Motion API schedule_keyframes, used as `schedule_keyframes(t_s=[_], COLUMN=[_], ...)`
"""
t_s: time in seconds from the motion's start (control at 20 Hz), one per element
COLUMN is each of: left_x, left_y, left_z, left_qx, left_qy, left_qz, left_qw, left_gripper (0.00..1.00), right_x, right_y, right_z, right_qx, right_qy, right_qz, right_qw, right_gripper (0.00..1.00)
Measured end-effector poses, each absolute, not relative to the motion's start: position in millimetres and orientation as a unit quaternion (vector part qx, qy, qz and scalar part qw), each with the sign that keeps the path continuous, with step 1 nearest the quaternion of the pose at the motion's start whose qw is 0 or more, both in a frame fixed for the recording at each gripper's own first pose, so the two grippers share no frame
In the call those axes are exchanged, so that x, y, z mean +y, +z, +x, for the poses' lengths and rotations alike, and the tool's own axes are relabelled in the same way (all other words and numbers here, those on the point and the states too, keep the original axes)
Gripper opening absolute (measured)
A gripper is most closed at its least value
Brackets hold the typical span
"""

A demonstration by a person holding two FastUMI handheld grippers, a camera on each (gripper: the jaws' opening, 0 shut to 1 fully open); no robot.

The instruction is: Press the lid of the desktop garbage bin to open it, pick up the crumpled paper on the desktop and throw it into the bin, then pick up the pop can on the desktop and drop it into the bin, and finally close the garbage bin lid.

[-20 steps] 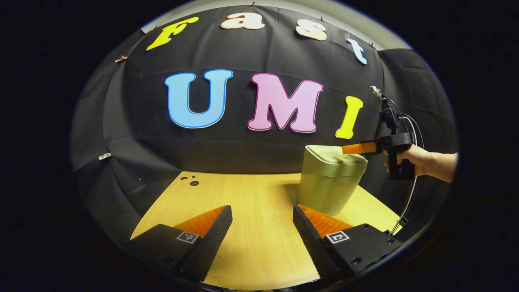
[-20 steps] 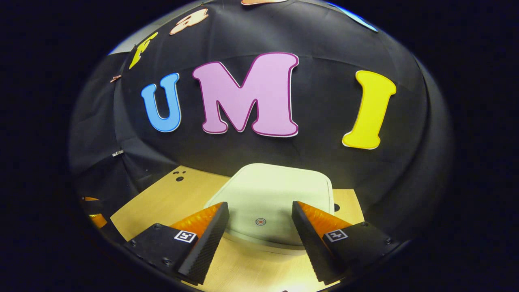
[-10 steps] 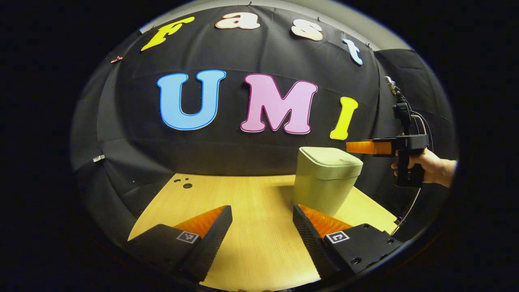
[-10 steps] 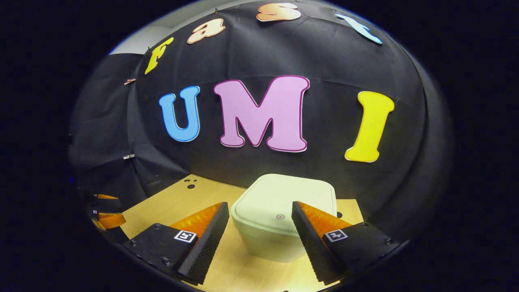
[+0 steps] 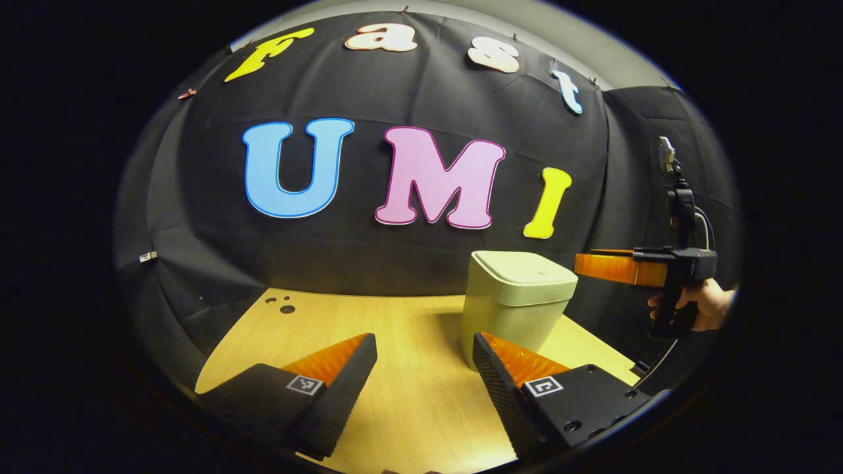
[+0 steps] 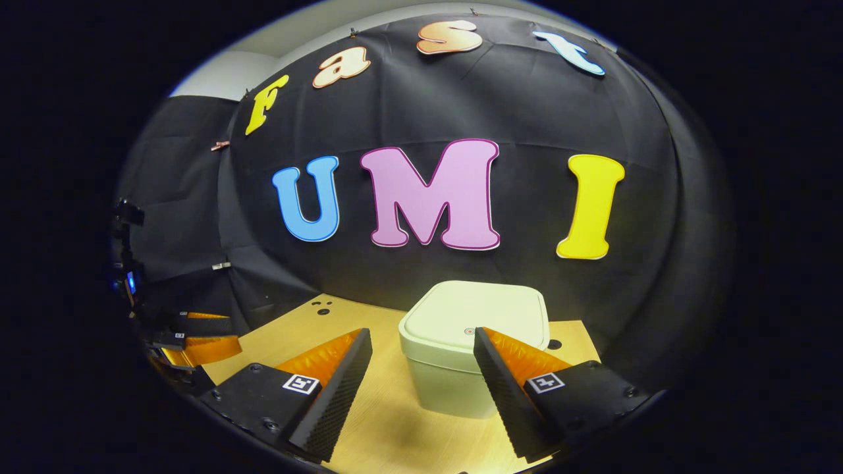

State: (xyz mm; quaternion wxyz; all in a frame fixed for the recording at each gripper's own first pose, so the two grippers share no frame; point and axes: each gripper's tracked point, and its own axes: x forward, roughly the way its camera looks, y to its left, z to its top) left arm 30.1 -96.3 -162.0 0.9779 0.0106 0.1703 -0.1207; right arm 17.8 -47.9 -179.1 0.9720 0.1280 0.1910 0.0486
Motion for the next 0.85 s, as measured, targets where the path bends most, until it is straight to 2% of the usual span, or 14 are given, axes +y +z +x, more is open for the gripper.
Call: schedule_keyframes(t_s=[0.45,0.85], left_x=[-101,-88], left_y=[-161,-173], left_z=[36,30], left_qx=[0.167,0.182], left_qy=[-0.129,-0.119], left_qz=[0.034,0.04], left_qw=[0.977,0.975], left_gripper=[0.95,0.95], right_x=[-20,1], right_y=[-208,-220], right_z=[-17,-26], right_qx=[0.202,0.222], right_qy=[0.06,0.062], right_qz=[0.107,0.109], right_qw=[0.972,0.967], right_gripper=[0.98,0.98])
